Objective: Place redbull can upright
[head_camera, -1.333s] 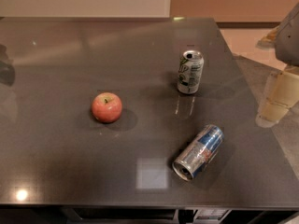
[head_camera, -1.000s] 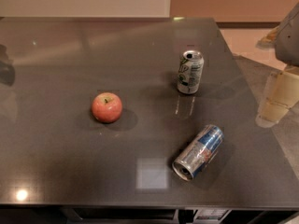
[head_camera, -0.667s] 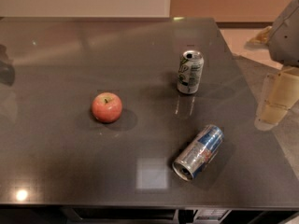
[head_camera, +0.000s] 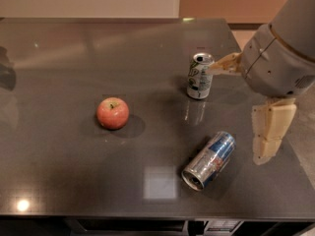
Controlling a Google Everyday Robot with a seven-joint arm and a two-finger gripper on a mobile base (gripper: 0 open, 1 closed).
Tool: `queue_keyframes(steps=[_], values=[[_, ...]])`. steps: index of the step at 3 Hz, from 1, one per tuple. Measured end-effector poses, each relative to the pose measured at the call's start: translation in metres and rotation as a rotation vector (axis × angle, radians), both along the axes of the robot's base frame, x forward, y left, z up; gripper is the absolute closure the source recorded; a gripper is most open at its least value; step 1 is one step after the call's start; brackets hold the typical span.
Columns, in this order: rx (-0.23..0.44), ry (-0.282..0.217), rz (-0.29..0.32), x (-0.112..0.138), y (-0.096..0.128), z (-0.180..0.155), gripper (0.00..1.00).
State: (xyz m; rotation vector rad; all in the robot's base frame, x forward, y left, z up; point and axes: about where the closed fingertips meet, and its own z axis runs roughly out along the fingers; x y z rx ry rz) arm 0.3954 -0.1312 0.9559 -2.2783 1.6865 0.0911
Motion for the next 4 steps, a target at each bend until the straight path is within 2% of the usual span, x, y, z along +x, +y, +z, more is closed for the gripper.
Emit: queue_keyframes(steps=[1, 2, 3, 4], values=[[-0.046, -0.012, 0.164, -0.013, 0.022, -0.025, 0.00], [-0.118, -0.024, 0.281, -0.017, 0.037, -0.052, 0.00], [-0.191, -0.027, 0.367, -0.017, 0.048, -0.079, 0.00], [-0.253, -0.013, 0.420, -0.022, 0.047, -0.098, 0.00]])
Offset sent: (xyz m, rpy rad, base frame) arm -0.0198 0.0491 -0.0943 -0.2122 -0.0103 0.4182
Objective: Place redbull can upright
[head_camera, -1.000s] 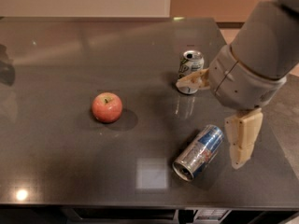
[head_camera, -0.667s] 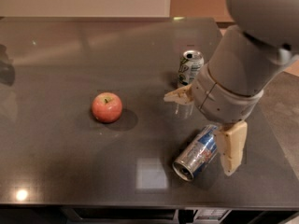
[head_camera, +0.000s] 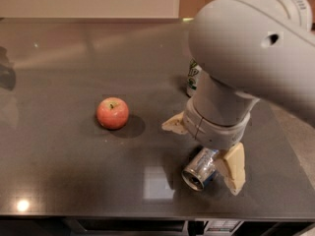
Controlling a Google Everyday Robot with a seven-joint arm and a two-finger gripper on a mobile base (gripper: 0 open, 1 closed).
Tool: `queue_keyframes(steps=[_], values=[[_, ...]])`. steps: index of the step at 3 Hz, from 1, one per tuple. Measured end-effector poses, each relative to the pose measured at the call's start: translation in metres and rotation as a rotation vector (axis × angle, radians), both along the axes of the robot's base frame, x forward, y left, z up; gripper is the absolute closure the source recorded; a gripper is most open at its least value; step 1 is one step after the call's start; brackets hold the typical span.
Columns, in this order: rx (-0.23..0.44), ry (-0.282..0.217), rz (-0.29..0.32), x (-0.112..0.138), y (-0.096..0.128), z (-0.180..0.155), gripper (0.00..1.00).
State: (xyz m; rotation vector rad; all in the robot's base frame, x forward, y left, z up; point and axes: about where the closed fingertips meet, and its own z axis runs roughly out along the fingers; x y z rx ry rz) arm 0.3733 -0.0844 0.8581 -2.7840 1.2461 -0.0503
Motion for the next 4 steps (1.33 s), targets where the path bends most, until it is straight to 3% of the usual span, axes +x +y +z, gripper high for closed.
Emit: queue_keyframes(steps=[1, 2, 4], values=[[-0.047, 0.004, 0.032, -0.002, -0.003, -0.009, 0.00], [-0.075, 0.010, 0.045, -0.010, -0.012, -0.013, 0.18], [-0.104, 0.029, 0.045, -0.020, -0.022, -0.017, 0.64]])
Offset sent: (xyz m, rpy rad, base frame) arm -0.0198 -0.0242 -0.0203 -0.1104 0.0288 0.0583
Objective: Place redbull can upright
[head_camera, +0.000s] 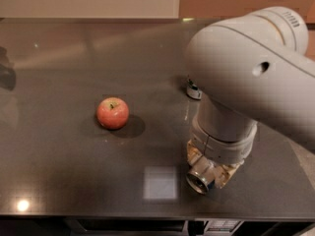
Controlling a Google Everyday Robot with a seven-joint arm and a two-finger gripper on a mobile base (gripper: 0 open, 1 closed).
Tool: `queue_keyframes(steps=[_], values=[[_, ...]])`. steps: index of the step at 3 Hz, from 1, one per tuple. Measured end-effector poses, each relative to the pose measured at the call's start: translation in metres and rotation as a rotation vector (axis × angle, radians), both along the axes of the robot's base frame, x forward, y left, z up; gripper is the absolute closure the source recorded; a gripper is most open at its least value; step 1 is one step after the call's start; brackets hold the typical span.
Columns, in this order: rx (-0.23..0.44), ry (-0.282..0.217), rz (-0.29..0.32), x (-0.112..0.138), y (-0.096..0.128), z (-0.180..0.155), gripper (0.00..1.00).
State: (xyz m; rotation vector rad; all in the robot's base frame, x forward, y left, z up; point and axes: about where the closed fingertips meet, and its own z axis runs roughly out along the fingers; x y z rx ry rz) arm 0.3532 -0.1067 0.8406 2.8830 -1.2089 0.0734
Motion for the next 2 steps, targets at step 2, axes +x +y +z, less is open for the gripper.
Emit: queue_keyframes(steps=[2], values=[[0.124, 0.039, -0.099, 0.006, 0.008, 0.040, 1.00]])
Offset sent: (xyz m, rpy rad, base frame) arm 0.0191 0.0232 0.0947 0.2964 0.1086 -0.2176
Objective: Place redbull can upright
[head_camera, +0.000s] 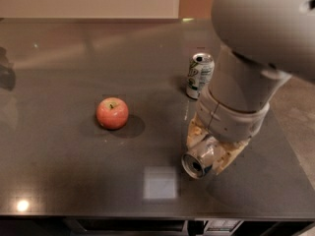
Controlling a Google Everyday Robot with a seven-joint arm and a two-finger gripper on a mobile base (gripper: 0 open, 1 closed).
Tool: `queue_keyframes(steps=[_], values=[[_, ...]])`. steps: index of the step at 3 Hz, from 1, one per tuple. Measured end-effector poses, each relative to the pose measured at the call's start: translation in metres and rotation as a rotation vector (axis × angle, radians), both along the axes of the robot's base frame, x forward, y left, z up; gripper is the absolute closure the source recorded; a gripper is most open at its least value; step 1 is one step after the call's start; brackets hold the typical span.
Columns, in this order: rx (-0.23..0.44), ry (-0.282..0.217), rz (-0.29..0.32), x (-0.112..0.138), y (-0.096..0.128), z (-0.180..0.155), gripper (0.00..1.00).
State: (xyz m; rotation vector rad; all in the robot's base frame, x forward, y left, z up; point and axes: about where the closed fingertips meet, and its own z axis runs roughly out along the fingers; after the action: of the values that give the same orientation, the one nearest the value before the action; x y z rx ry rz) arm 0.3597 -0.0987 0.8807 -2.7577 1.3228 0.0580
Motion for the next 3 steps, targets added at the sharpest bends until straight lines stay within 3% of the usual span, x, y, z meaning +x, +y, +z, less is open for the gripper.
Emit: queue_keyframes(steps=[2, 3], values=[[0.356, 0.205, -0.221, 0.027, 0.023, 0.051, 1.00], [0.551, 0.313, -0.349, 0.037, 0.022, 0.063, 1.00]])
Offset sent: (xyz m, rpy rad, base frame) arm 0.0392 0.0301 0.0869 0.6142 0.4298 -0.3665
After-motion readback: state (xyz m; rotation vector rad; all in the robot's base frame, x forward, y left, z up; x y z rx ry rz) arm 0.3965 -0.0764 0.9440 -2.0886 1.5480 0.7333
